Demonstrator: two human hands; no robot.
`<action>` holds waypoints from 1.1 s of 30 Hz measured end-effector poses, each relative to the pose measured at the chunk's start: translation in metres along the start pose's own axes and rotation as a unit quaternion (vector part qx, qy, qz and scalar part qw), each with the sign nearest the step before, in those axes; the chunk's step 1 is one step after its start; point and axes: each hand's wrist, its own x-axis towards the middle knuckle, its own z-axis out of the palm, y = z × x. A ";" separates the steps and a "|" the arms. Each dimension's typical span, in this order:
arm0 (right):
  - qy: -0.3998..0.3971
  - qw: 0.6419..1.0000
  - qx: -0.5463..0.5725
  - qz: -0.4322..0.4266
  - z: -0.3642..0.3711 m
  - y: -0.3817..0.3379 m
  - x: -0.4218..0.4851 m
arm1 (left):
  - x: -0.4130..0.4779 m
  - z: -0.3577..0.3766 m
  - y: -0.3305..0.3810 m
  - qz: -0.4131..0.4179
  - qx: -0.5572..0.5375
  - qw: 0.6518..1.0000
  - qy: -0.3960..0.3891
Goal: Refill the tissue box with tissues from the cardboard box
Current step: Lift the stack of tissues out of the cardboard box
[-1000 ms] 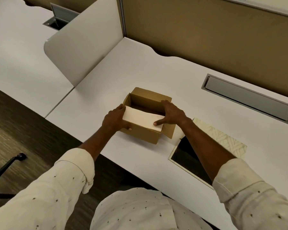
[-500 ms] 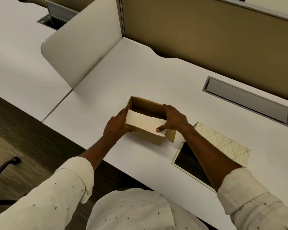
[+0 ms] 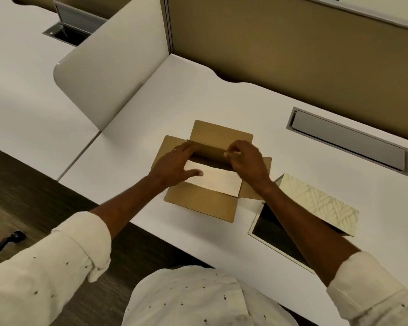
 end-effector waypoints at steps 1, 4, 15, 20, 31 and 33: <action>-0.028 0.999 0.005 -0.020 0.006 -0.003 -0.002 | 0.008 0.001 0.002 0.015 -0.027 0.999 -0.015; -0.165 0.986 0.000 -0.003 0.023 -0.001 -0.002 | 0.035 0.007 0.006 0.016 -0.032 0.992 -0.120; -0.468 0.861 -0.147 0.136 0.052 0.013 0.040 | 0.095 0.026 0.002 -0.074 0.113 0.889 -0.437; -0.506 0.833 -0.160 0.155 0.054 0.017 0.052 | 0.108 0.024 0.004 -0.082 0.145 0.867 -0.471; -0.535 0.812 -0.129 0.194 0.063 0.027 0.061 | 0.112 0.034 0.003 -0.090 0.138 0.849 -0.502; -0.545 0.809 -0.116 0.189 0.065 0.028 0.061 | 0.112 0.033 0.003 -0.093 0.134 0.850 -0.501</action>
